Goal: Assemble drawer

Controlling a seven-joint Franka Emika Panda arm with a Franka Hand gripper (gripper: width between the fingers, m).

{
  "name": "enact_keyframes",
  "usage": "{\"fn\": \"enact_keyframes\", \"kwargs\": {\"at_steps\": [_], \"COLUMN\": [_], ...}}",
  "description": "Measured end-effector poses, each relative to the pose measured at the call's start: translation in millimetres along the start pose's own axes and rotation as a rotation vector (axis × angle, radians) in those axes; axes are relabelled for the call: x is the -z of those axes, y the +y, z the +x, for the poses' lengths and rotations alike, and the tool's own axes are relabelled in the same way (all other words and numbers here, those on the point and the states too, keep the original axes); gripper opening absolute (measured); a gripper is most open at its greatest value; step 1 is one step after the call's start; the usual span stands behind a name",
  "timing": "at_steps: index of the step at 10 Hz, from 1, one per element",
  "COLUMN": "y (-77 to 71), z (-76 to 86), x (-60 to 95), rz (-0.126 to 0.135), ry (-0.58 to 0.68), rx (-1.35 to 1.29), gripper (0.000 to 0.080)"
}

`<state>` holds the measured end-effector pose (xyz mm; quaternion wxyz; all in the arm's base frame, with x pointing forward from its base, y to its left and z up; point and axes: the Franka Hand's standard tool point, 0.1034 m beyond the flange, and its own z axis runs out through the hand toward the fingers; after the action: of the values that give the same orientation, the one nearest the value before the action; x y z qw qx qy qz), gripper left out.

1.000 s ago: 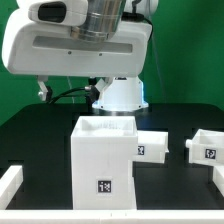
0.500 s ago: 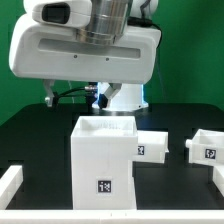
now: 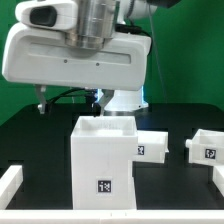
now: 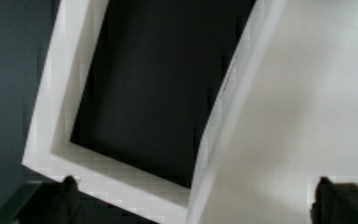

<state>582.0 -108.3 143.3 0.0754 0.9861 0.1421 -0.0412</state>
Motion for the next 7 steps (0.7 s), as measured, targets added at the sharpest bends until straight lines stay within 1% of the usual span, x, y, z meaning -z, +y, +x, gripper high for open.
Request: {"fn": "enact_keyframes", "kwargs": {"at_steps": [1,2,3,6,7], "y": [0.9,-0.6,-4.8,-14.5,-15.1], "z": [0.7,-0.5,-1.3,-7.4,-8.3], "x": [-1.4,-4.0,-9.7,-38.5,-39.1], "rz": [0.009,0.010,0.007,-0.011,-0.013], "ry": [0.015,0.009,0.000,-0.041,-0.055], "rx": [-0.023,-0.026,-0.033,-0.024,-0.021], "gripper": [0.0649,0.0649,0.0649,0.0649,0.0649]}}
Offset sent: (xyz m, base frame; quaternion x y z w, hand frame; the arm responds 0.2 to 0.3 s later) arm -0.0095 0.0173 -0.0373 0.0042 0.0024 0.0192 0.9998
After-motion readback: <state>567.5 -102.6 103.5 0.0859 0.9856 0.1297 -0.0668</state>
